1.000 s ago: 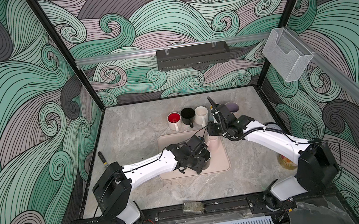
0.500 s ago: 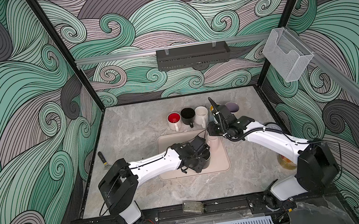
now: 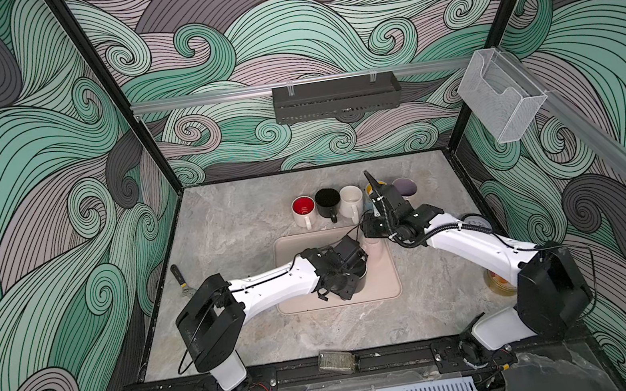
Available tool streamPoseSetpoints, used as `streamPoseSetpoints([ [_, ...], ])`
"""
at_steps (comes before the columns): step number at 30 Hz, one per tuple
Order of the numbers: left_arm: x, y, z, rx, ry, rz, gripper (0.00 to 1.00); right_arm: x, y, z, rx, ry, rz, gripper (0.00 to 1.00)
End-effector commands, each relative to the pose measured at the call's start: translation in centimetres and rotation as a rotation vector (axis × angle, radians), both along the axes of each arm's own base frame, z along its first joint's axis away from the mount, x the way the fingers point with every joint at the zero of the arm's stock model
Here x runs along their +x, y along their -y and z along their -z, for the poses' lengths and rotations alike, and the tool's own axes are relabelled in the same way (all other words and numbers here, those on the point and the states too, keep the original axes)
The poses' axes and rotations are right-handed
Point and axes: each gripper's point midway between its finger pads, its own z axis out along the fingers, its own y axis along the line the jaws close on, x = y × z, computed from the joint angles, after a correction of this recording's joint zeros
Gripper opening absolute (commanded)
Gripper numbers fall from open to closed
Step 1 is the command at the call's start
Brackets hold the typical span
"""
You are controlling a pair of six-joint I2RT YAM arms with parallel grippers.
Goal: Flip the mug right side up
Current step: 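Move the left gripper over the upside-down dark grey mug on the tray, then lower the left gripper onto the dark grey mug's base and grip it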
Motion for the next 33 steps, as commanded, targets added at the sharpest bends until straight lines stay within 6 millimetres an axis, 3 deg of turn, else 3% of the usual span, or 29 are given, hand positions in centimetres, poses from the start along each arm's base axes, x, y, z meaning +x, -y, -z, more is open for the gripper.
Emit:
streamPoseSetpoints([
  [1, 0.8, 0.3, -0.3, 0.018, 0.02, -0.012, 0.42, 0.0, -0.1, -0.4, 0.028, 0.014, 0.009, 0.39],
  [10, 1.1, 0.3, -0.1, 0.034, 0.024, -0.02, 0.35, -0.2, 0.1, 0.1, 0.03, 0.003, 0.012, 0.39],
  [33, 2.5, -0.6, -0.6, 0.087, 0.097, -0.058, 0.2, 0.7, -0.6, -1.2, 0.07, 0.04, 0.011, 0.38],
])
